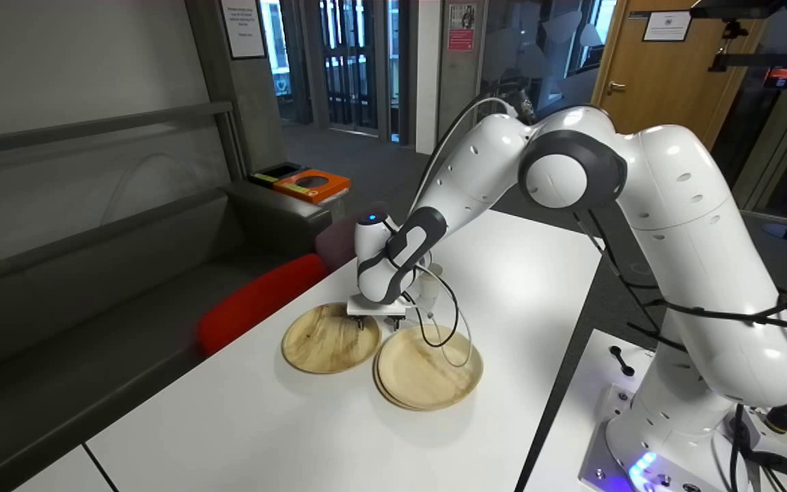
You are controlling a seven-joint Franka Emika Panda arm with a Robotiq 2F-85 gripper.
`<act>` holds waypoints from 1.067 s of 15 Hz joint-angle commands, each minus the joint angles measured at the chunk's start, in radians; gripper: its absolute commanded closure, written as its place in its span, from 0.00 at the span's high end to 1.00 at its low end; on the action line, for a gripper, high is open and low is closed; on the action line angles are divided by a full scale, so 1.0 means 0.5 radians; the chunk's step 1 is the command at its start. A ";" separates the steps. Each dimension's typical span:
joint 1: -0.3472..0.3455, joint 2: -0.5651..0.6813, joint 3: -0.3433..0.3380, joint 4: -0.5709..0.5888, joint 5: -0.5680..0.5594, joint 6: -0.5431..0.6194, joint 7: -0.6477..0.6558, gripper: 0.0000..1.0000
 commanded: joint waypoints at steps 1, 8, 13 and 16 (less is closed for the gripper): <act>-0.002 0.066 -0.019 0.082 -0.023 0.035 0.050 0.72; 0.016 0.127 -0.037 0.160 -0.019 0.066 0.075 0.23; 0.039 0.154 -0.059 0.276 -0.033 0.069 0.158 0.04; 0.039 0.164 -0.065 0.328 -0.046 0.049 0.190 0.07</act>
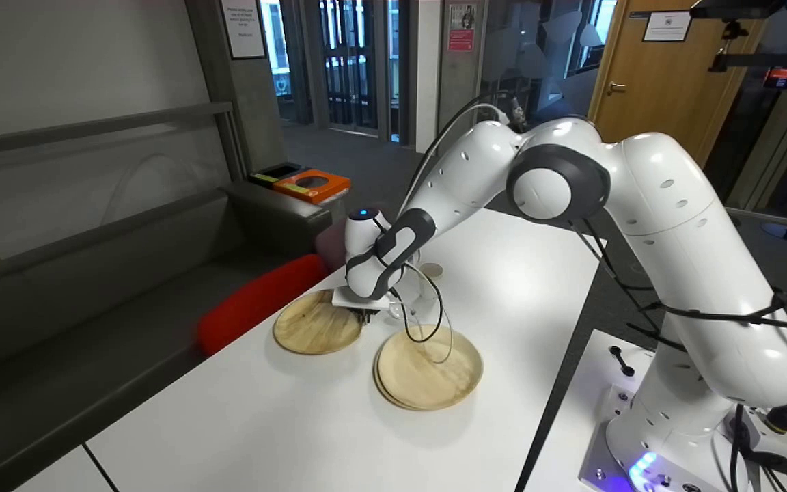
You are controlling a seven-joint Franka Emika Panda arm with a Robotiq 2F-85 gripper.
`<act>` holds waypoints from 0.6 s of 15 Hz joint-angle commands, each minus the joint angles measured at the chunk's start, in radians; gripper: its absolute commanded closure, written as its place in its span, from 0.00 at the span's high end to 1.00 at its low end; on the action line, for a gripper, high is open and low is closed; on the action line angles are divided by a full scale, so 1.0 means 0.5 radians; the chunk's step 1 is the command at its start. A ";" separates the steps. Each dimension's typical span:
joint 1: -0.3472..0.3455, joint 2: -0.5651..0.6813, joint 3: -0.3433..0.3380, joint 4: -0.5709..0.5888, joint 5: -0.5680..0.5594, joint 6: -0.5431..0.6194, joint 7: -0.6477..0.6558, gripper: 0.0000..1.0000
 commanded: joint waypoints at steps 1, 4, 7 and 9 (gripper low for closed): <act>0.036 0.040 -0.050 0.083 -0.058 -0.001 0.084 0.33; 0.034 0.046 -0.047 0.083 -0.057 -0.006 0.078 0.48; 0.024 0.060 -0.042 0.089 -0.048 -0.026 0.067 0.70; 0.014 0.065 -0.034 0.083 -0.042 -0.046 0.049 0.85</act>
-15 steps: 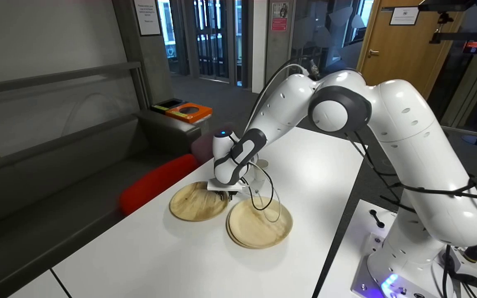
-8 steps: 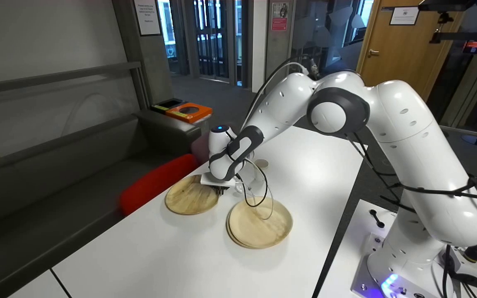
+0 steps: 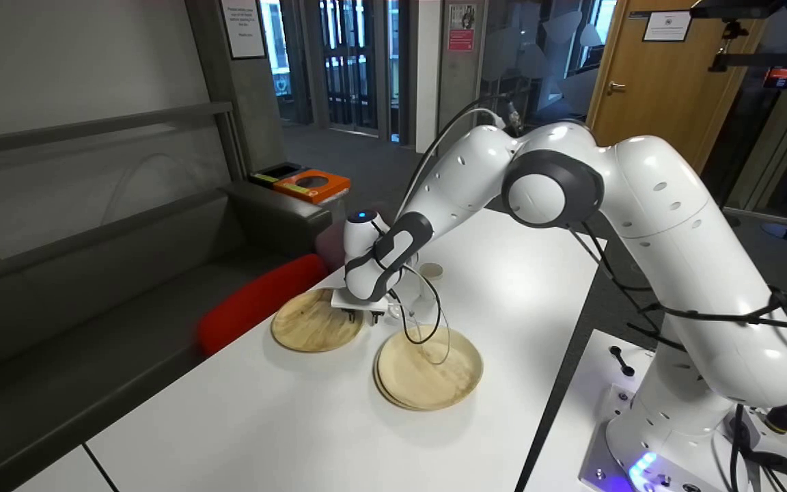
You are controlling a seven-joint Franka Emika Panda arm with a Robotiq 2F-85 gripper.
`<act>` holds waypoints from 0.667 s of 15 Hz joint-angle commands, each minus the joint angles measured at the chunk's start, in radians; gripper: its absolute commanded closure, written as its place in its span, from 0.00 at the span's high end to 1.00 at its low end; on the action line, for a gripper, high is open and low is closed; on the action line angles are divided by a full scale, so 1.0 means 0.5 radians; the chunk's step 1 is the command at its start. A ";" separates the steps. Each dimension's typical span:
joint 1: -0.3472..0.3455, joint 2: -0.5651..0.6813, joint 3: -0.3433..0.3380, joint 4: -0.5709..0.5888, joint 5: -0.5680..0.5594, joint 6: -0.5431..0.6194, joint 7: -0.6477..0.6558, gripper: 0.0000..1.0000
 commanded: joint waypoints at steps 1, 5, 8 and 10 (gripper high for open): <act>0.002 -0.002 -0.012 0.016 -0.034 -0.073 0.015 0.93; -0.002 -0.061 0.009 -0.066 -0.040 -0.115 -0.029 1.00; -0.003 -0.070 0.015 -0.075 -0.038 -0.115 -0.034 1.00; -0.004 -0.070 0.019 -0.073 -0.038 -0.126 -0.038 1.00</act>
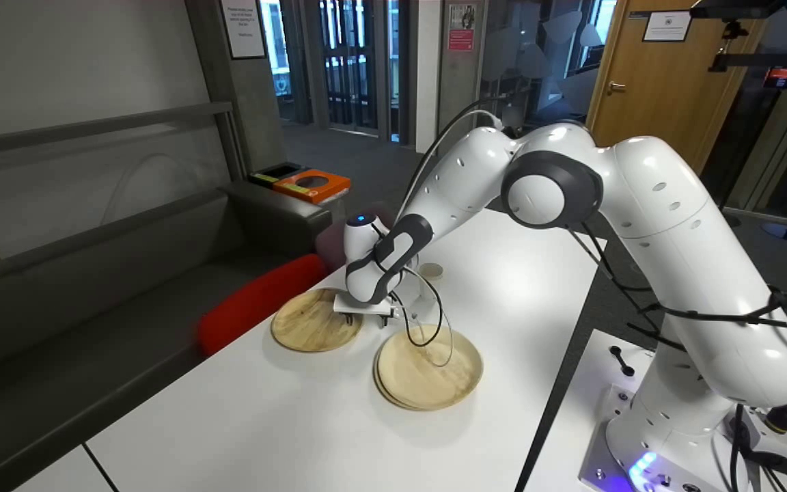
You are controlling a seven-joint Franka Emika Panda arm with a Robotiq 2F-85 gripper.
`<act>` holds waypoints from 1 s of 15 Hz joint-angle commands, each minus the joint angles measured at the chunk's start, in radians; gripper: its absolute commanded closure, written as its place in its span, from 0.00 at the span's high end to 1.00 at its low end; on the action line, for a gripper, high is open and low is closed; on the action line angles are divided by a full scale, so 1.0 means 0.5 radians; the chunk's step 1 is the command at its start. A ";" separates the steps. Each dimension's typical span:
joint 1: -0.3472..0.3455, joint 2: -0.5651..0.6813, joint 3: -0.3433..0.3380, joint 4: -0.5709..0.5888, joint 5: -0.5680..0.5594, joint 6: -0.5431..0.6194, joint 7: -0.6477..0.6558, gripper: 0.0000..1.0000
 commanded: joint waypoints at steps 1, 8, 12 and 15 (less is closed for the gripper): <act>-0.007 -0.079 0.014 -0.060 -0.037 -0.068 -0.032 1.00; -0.007 -0.070 0.014 -0.057 -0.050 -0.180 -0.023 1.00; -0.010 -0.072 0.014 -0.059 -0.052 -0.187 -0.024 1.00; -0.007 -0.075 0.009 -0.067 -0.058 -0.195 -0.021 1.00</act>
